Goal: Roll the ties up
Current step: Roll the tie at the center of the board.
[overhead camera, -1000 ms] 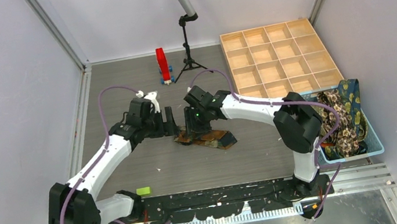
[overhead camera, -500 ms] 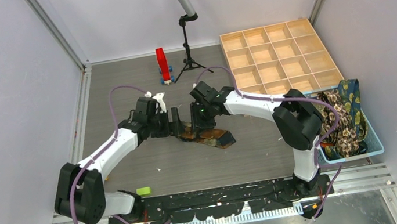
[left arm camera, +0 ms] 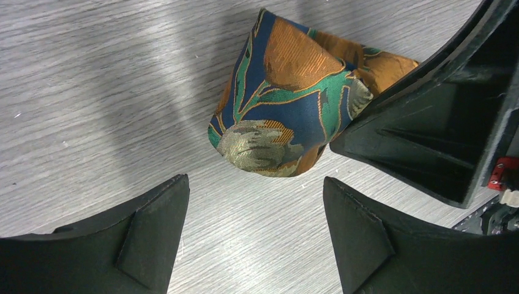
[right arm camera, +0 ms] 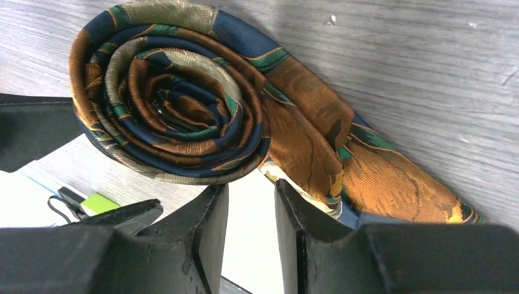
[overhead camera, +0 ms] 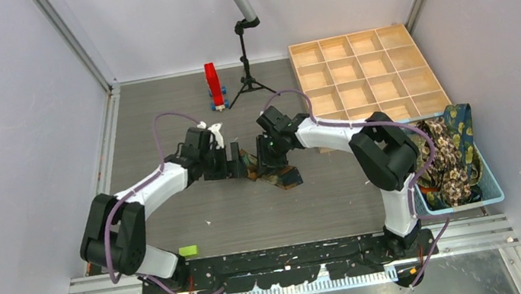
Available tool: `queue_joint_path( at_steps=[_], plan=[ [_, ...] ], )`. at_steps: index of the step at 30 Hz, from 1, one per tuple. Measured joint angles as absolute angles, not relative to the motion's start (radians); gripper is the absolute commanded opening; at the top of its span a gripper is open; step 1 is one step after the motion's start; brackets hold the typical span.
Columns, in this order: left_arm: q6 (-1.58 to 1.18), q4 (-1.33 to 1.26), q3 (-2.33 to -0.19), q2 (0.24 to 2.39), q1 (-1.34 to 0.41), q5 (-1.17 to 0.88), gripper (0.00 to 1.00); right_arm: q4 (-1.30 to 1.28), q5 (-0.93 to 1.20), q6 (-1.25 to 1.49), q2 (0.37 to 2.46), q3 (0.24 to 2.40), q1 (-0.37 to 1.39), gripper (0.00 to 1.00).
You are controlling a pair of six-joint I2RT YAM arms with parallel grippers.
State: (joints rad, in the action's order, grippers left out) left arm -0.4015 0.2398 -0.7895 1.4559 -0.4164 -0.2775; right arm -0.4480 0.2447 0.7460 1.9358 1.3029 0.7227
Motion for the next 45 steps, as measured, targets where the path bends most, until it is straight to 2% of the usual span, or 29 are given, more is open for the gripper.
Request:
queue_joint_path(
  at_steps=[17, 29, 39, 45],
  plan=[
    [-0.268, 0.259, -0.961, 1.510, -0.395, -0.200, 0.84, -0.424, 0.314, 0.732, 1.942, 1.318, 0.685, 0.38],
    [-0.203, 0.245, -1.007, 1.644, -0.377, -0.286, 0.82, -0.420, 0.363, 0.732, 1.942, 1.383, 0.670, 0.39],
    [-0.207, 0.211, -1.017, 1.705, -0.344, -0.394, 0.75, -0.418, 0.380, 0.732, 1.972, 1.399, 0.653, 0.39],
    [-0.316, 0.199, -1.010, 1.712, -0.344, -0.393, 0.69, -0.420, 0.390, 0.730, 1.998, 1.401, 0.632, 0.39]
  ],
)
